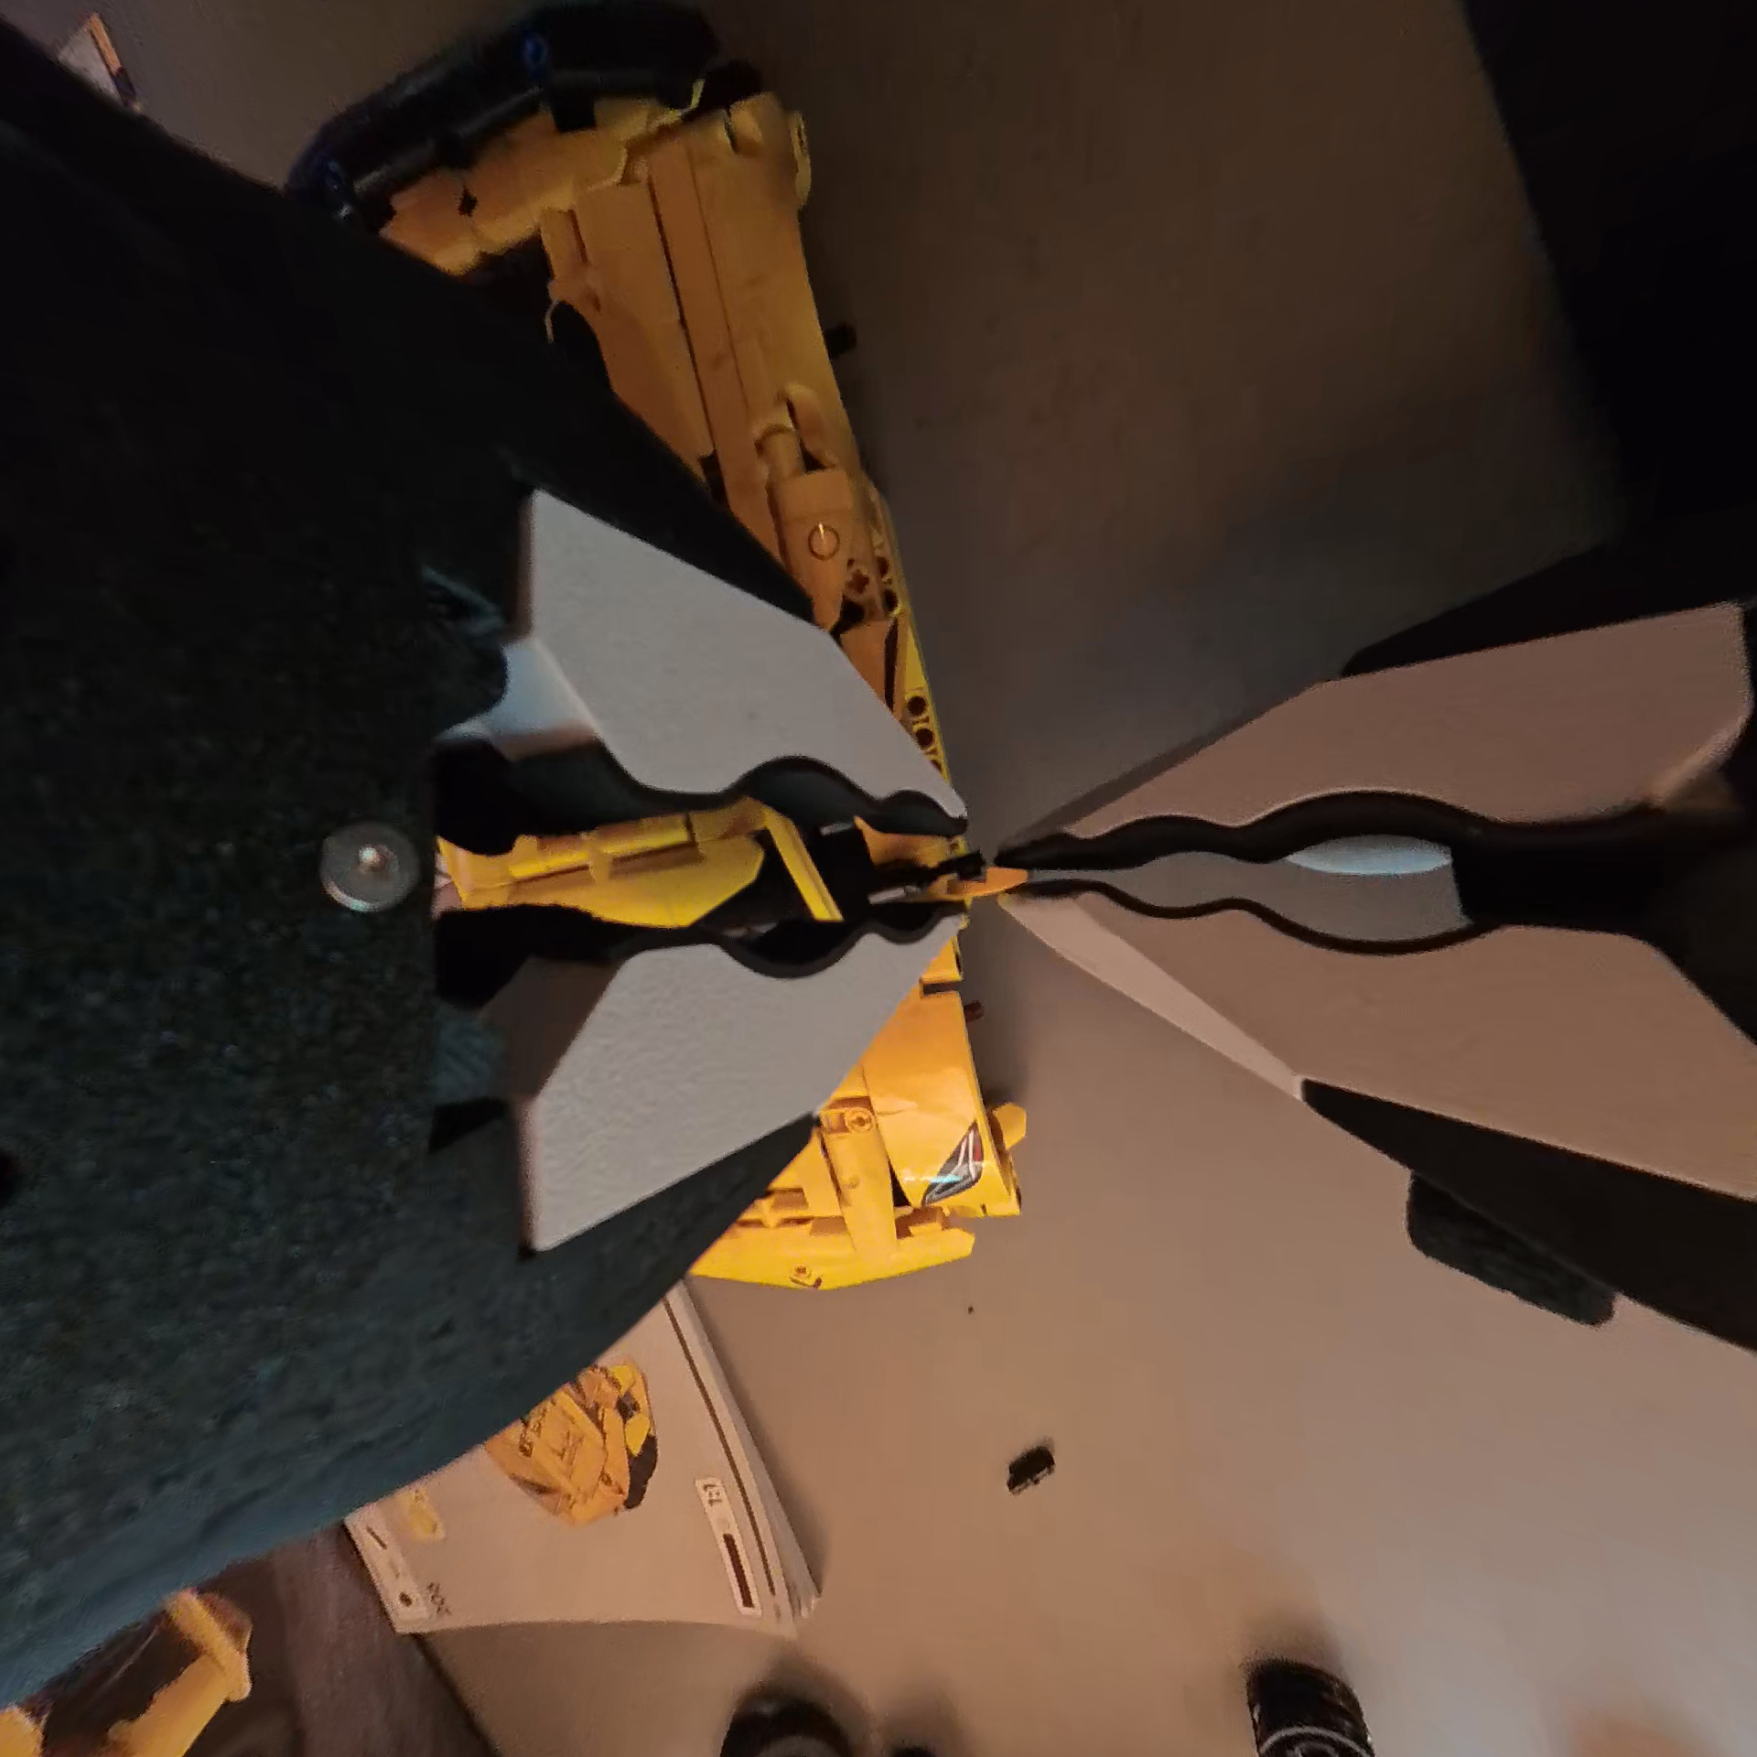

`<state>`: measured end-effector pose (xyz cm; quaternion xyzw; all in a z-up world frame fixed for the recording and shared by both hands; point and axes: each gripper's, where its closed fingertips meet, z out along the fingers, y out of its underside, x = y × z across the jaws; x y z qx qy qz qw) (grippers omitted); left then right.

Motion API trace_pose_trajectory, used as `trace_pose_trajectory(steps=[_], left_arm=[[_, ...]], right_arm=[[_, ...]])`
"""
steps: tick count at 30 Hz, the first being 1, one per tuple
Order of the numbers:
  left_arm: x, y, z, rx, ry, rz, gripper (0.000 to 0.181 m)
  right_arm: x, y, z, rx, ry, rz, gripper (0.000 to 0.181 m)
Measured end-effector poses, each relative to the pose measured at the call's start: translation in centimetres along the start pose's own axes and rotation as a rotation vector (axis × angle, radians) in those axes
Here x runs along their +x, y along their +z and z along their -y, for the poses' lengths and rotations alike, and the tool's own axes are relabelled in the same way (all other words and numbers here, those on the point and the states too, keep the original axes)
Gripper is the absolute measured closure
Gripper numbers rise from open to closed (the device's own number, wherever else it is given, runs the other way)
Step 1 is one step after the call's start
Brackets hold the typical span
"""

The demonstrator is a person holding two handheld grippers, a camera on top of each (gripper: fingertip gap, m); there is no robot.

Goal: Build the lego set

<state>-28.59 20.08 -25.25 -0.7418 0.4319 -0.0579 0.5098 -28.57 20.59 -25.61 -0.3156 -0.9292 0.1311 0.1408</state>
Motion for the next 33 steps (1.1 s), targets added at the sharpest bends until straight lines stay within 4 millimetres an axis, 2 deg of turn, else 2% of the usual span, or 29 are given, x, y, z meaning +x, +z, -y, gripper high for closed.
trace_pose_trajectory(steps=[5,12,20,25,33], left_arm=[[0.06,0.08,-0.10,-0.012,0.002,0.002,0.177],[0.17,0.09,-0.15,-0.030,-0.043,0.004,0.177],[0.19,0.29,-0.20,-0.046,-0.034,0.030,0.177],[0.23,0.33,-0.04,-0.040,-0.045,0.031,0.177],[0.19,0.27,0.21,-0.022,-0.055,0.029,0.177]], right_arm=[[-0.40,0.21,-0.09,-0.034,0.031,0.053,0.164],[0.00,0.34,-0.02,-0.045,-0.034,0.009,0.173],[0.44,-0.14,-0.13,-0.057,-0.064,-0.045,0.167],[0.21,-0.19,0.28,-0.039,-0.045,-0.009,0.163],[0.06,0.36,0.31,-0.047,-0.072,-0.005,0.172]])
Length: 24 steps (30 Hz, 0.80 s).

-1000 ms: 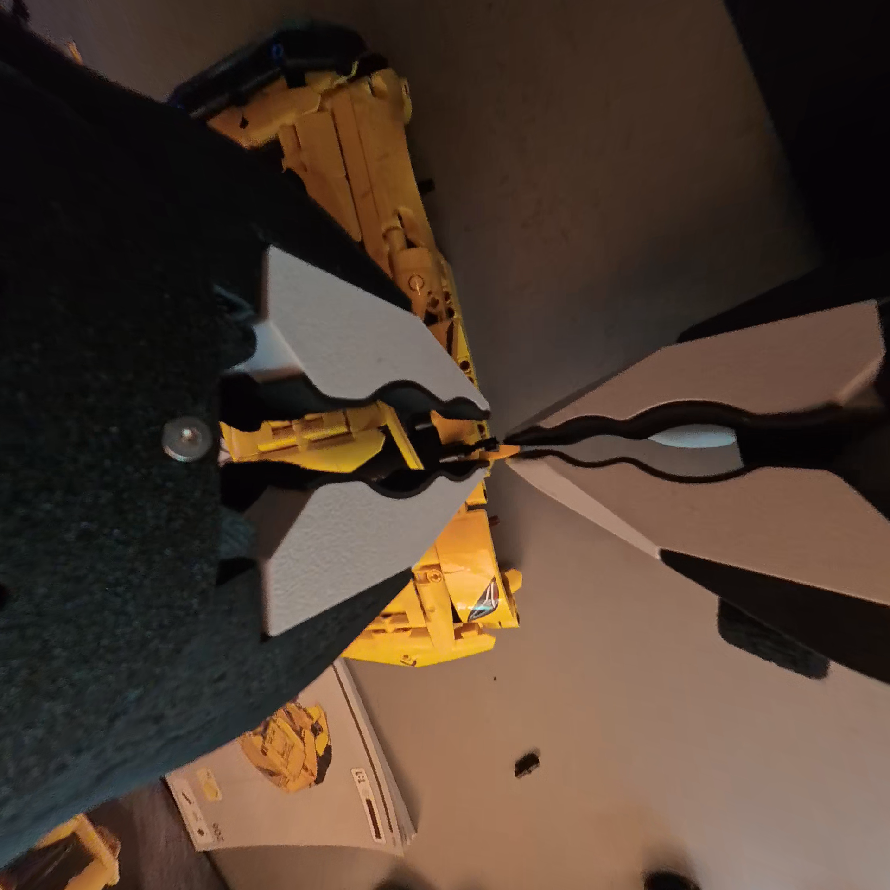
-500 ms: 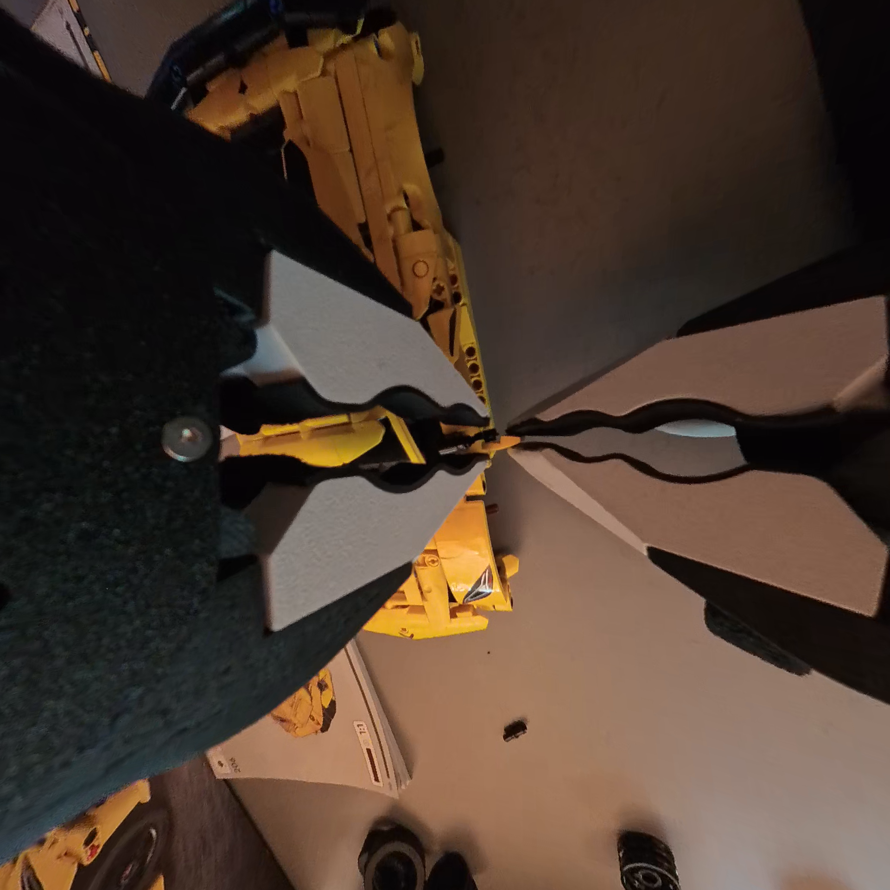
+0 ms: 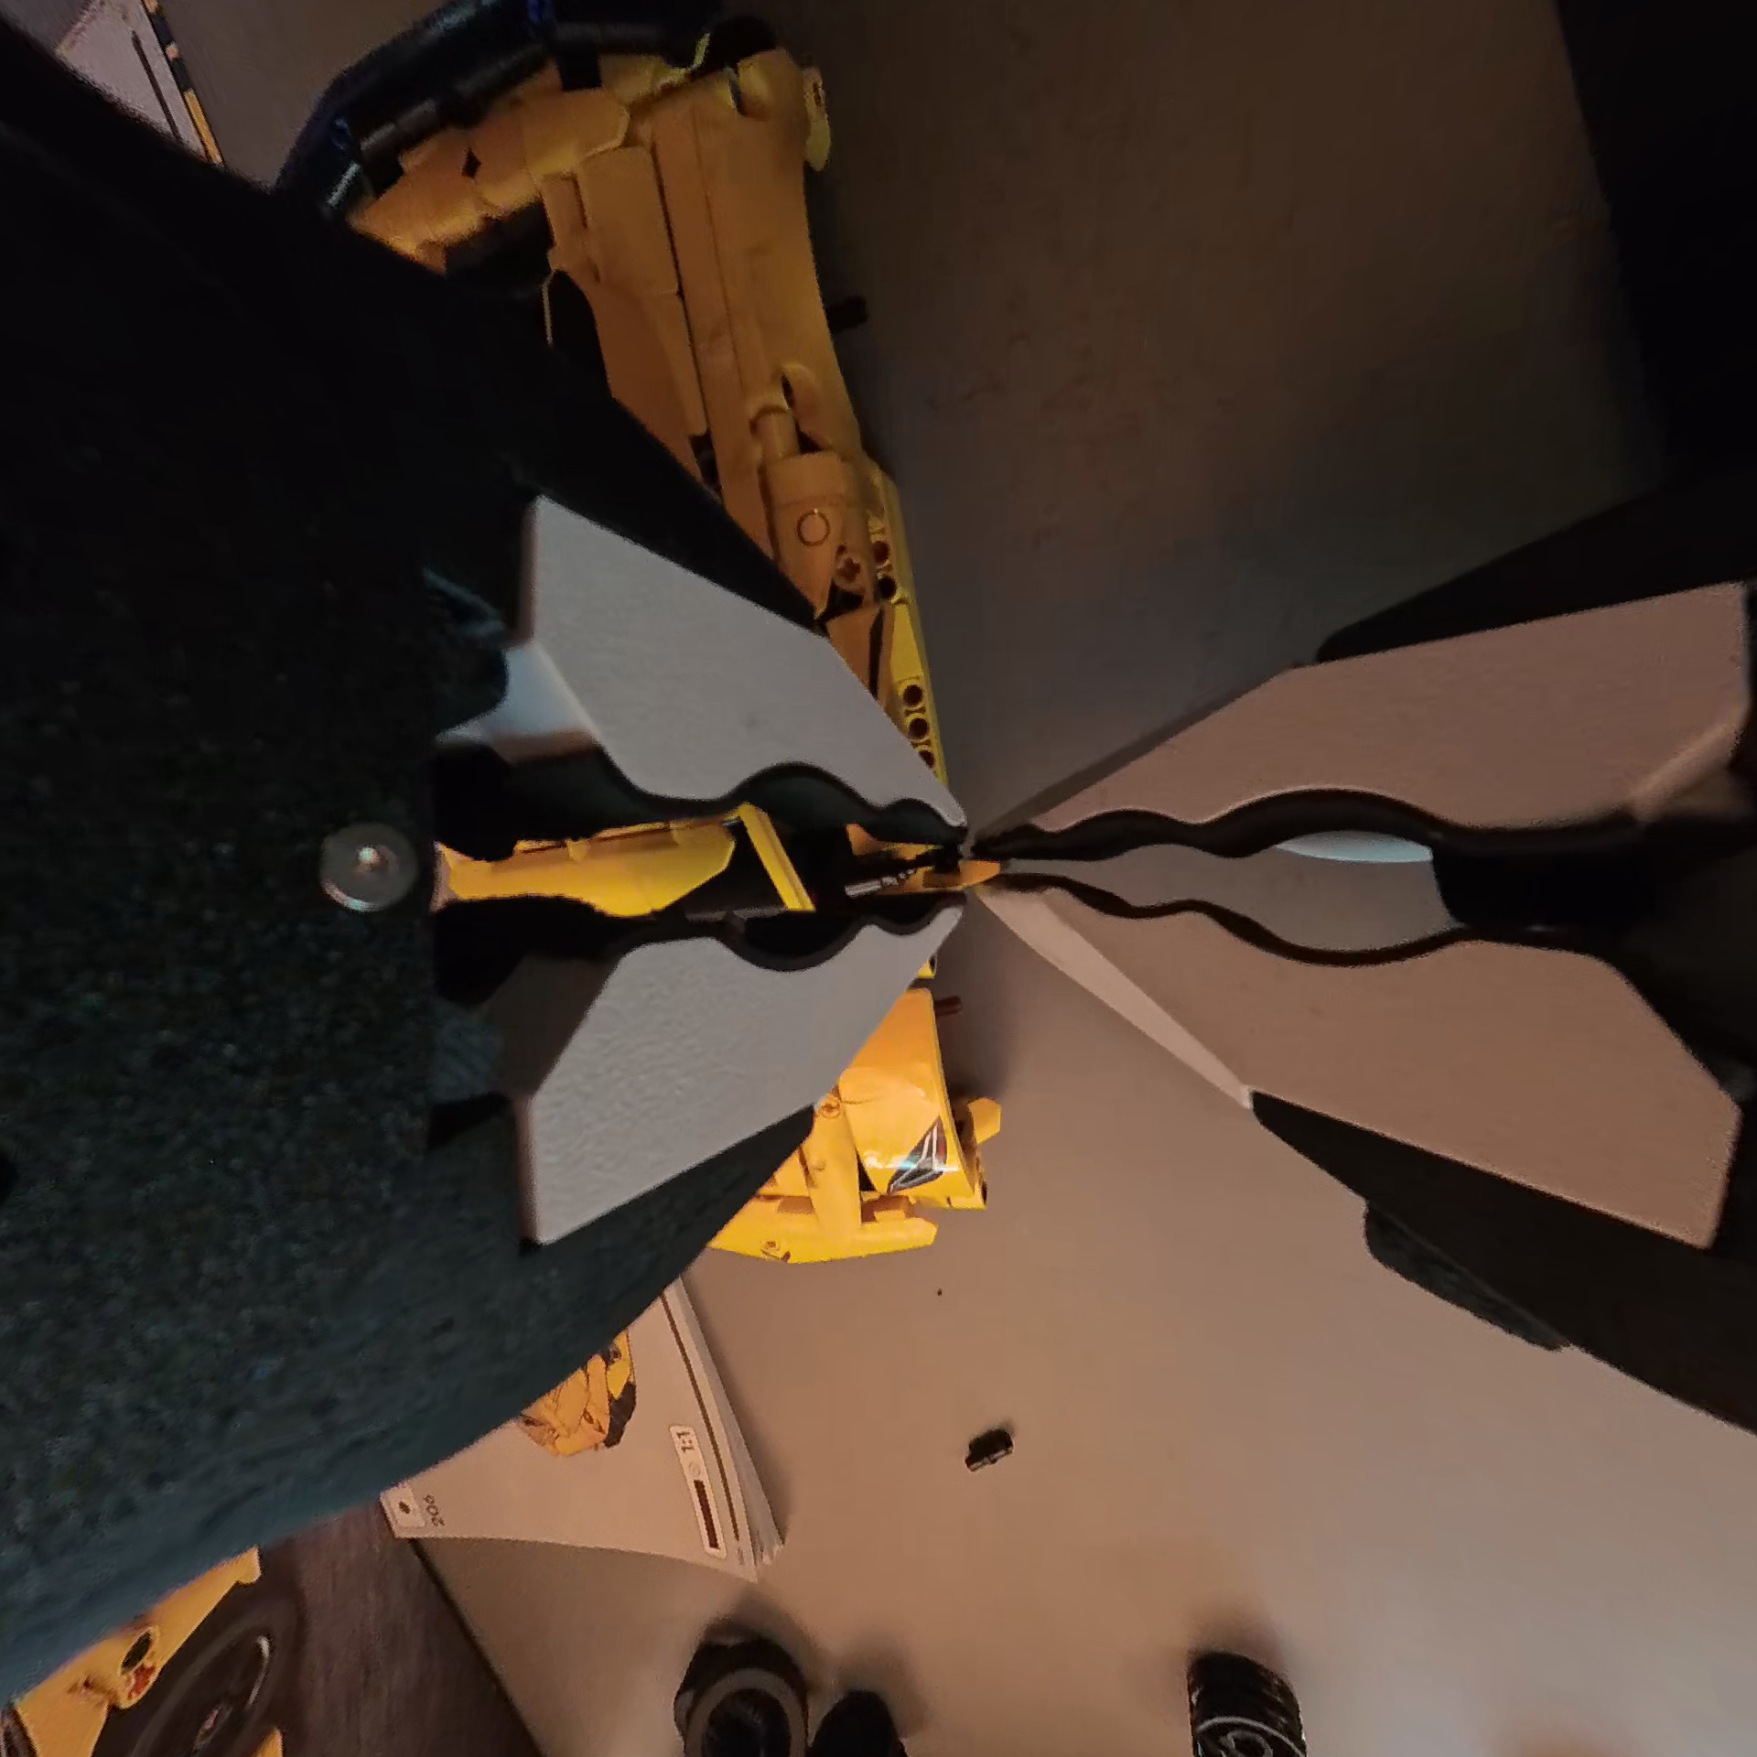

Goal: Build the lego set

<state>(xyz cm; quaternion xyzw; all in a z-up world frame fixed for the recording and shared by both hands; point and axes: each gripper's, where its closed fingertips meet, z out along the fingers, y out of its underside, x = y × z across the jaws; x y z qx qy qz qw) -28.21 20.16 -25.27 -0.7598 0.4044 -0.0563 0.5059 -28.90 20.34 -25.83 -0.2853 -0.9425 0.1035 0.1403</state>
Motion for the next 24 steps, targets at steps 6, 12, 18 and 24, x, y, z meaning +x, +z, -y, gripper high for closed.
trace_pose_trajectory(steps=[6,12,18,24], left_arm=[[0.1,-0.1,0.0,0.003,0.025,0.009,0.177],[0.2,-0.1,0.0,0.000,0.058,0.033,0.177],[0.7,-0.9,0.5,0.039,0.001,-0.057,0.175],[-1.0,-2.6,-0.3,0.050,-0.085,-0.135,0.172]], right_arm=[[-0.2,0.0,0.1,0.005,0.006,0.016,0.174],[-0.2,0.0,0.1,0.018,-0.016,0.039,0.175],[-0.5,-0.2,-0.2,0.004,0.010,0.096,0.175],[-0.8,-0.2,-0.2,-0.008,0.034,0.145,0.176]])
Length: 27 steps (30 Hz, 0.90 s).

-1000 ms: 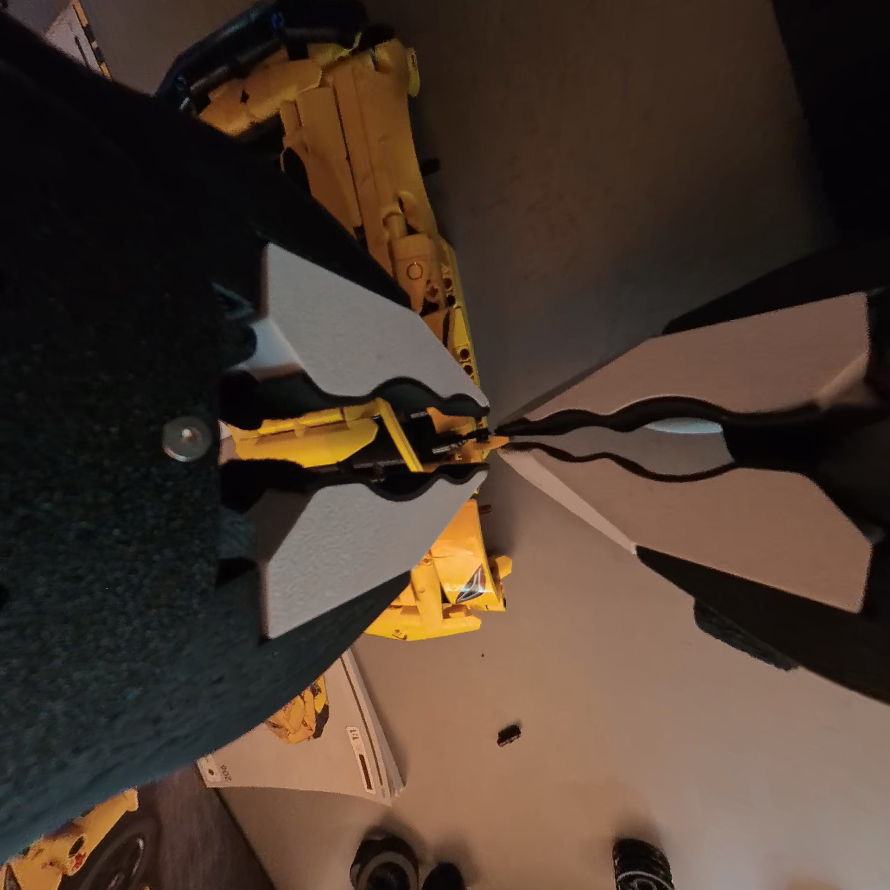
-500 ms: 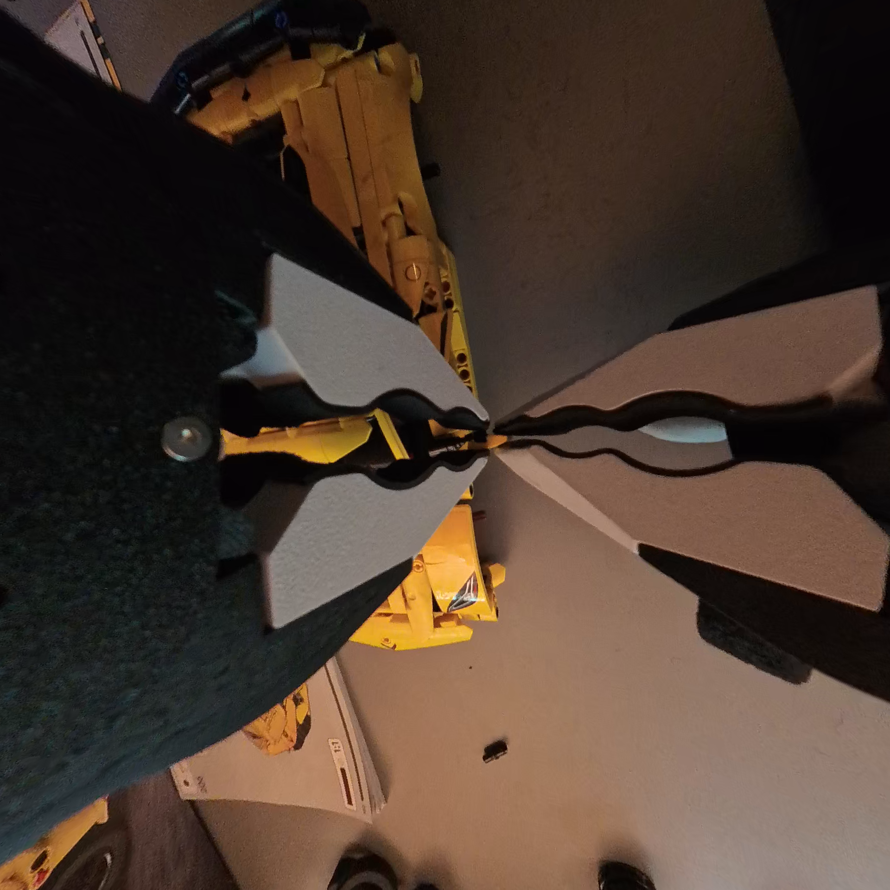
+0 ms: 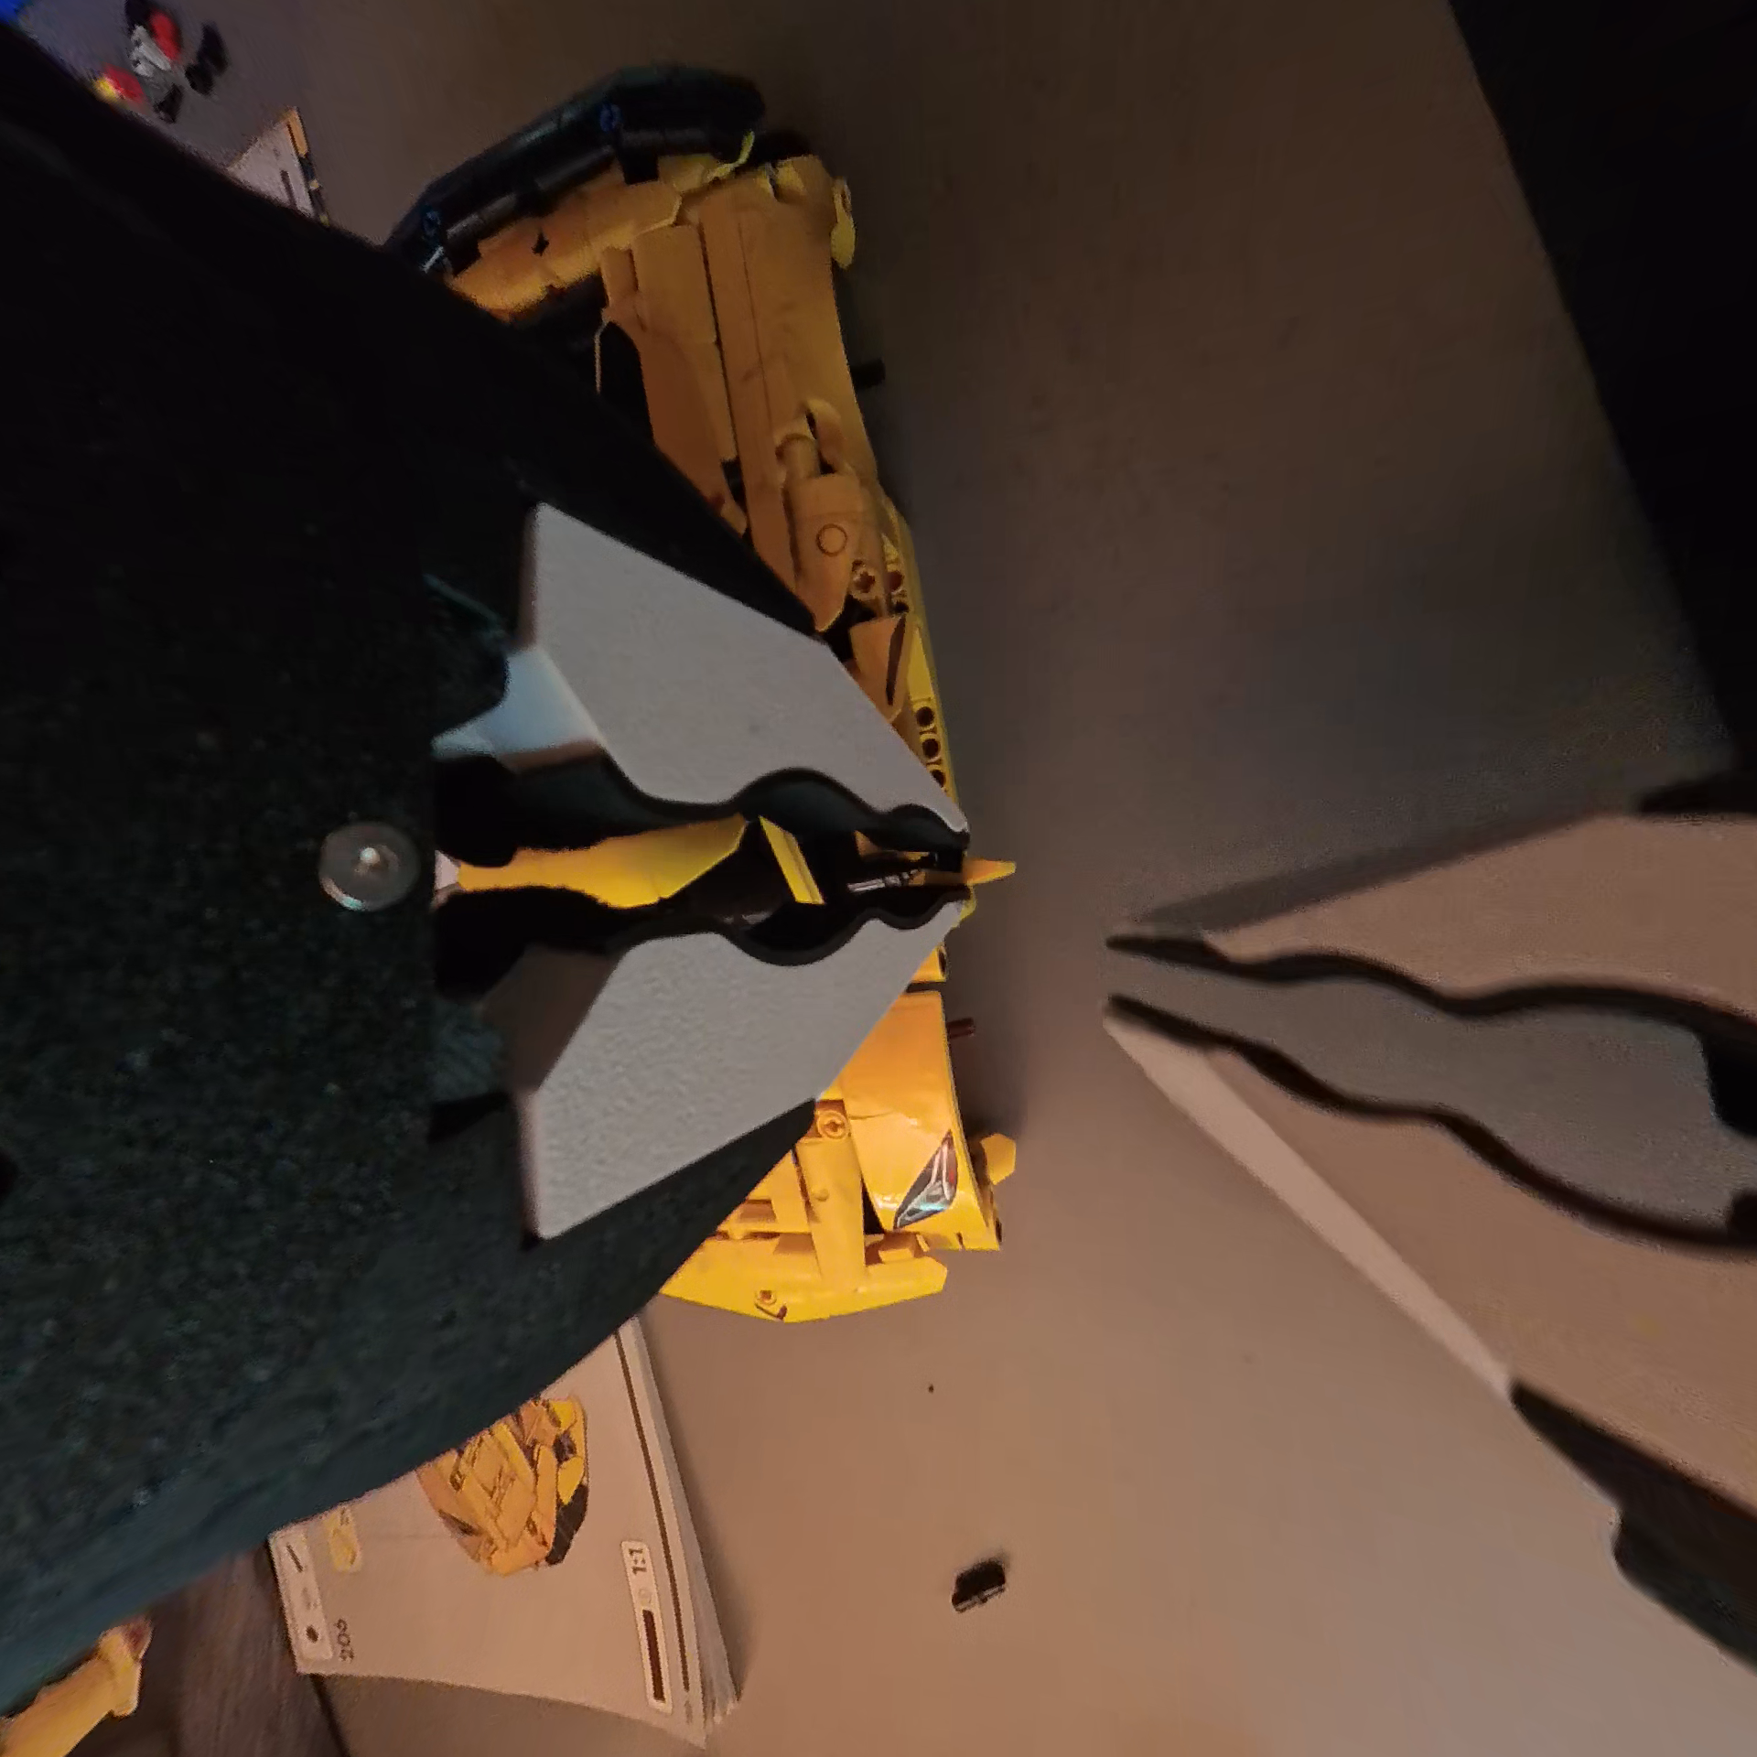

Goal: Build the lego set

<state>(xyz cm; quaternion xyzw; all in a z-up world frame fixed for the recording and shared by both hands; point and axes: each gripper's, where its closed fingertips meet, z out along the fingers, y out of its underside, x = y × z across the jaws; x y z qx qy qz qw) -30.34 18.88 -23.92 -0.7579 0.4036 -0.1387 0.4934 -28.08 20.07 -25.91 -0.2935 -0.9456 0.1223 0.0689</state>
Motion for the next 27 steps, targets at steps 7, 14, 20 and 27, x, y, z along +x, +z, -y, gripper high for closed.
trace_pose_trajectory(steps=[7,14,20,27], left_arm=[[-0.2,0.0,0.5,0.075,-0.065,-0.065,0.173],[2.2,2.2,0.0,0.022,-0.011,-0.153,0.173],[2.3,2.8,0.2,0.024,0.003,-0.128,0.174],[2.2,2.9,0.1,0.008,0.026,-0.094,0.178]], right_arm=[[-0.3,0.1,0.0,-0.034,-0.053,0.002,0.176],[-0.4,0.1,0.2,-0.017,-0.076,-0.053,0.175],[-0.5,0.1,0.1,-0.019,-0.039,-0.028,0.176],[-0.6,0.2,0.1,-0.018,-0.025,-0.017,0.176]])
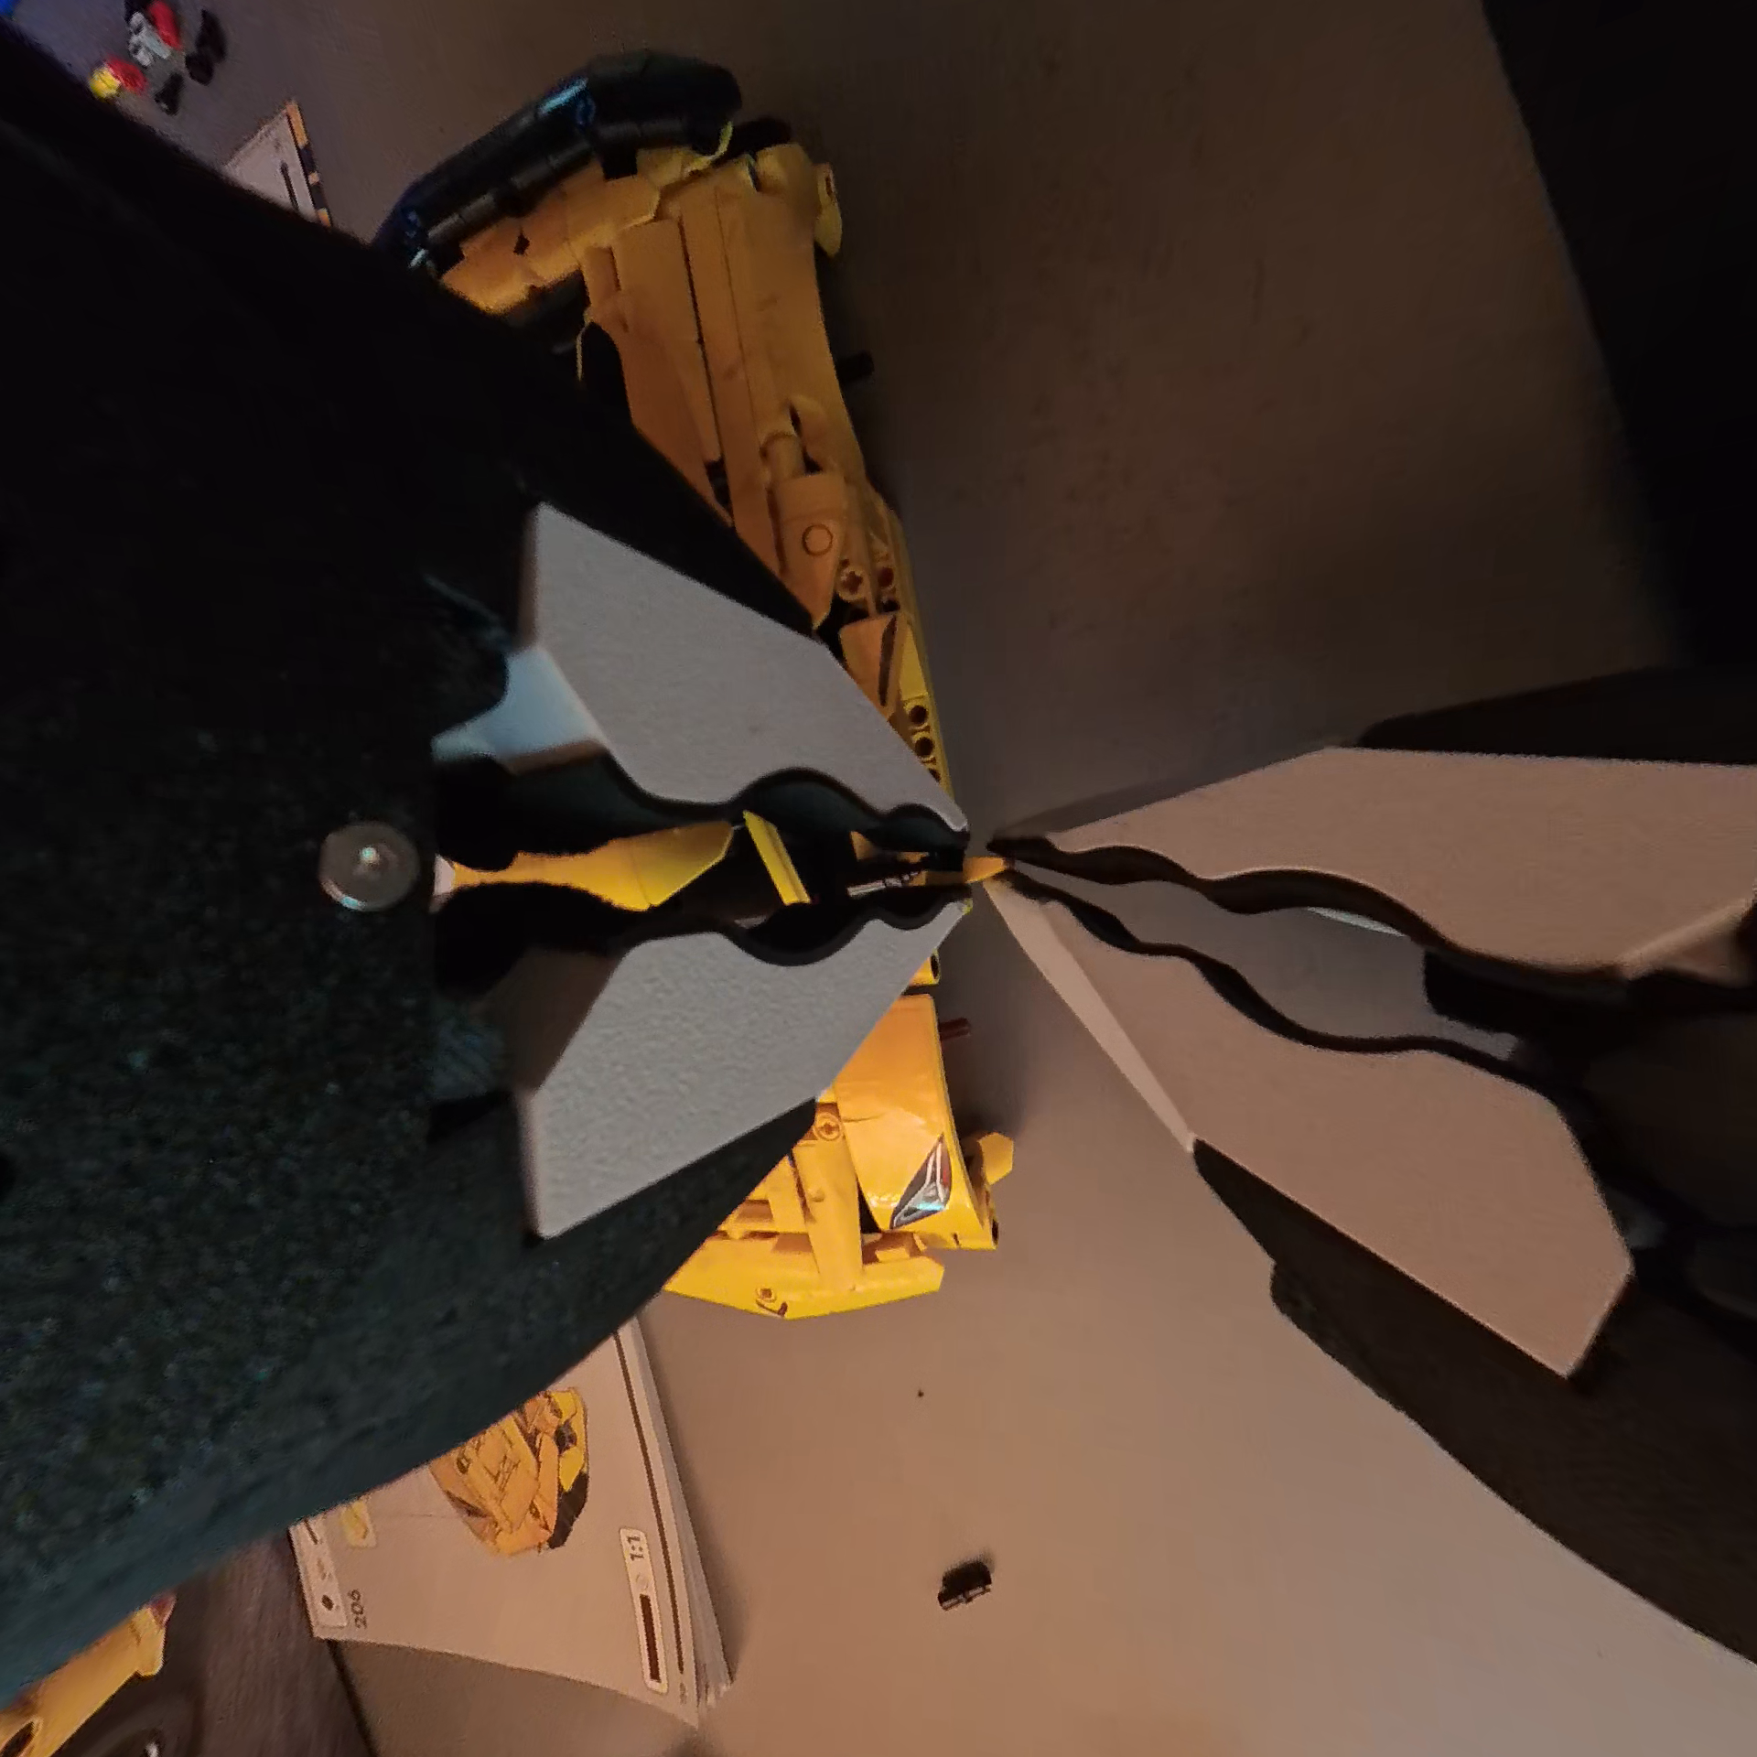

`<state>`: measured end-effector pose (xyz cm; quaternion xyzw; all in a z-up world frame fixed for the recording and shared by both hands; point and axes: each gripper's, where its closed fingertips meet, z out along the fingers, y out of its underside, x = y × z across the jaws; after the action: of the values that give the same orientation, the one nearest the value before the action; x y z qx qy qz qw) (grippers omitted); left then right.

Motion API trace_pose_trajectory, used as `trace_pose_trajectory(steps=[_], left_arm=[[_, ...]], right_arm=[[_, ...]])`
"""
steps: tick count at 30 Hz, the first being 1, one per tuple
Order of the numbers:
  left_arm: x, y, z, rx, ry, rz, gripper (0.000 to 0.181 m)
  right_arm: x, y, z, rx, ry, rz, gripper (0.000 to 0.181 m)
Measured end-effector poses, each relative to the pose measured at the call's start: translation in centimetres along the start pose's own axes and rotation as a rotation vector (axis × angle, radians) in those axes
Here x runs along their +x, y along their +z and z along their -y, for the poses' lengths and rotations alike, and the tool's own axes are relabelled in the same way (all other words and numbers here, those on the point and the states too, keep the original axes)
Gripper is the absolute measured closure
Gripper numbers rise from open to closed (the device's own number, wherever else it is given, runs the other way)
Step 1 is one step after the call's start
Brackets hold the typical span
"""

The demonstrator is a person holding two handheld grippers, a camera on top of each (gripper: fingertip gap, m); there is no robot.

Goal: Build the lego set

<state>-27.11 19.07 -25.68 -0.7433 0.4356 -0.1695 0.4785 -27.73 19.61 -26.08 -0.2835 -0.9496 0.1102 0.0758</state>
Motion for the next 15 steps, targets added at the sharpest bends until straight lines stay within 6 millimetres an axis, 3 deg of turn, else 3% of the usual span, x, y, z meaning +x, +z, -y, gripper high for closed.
trace_pose_trajectory(steps=[7,15], left_arm=[[0.26,0.32,-0.07,-0.028,0.086,0.062,0.181],[0.20,0.26,-0.06,-0.020,0.055,0.042,0.181]], right_arm=[[-0.03,0.05,-0.17,0.002,0.025,-0.001,0.176],[-0.05,0.00,-0.26,-0.004,0.029,-0.003,0.176]])
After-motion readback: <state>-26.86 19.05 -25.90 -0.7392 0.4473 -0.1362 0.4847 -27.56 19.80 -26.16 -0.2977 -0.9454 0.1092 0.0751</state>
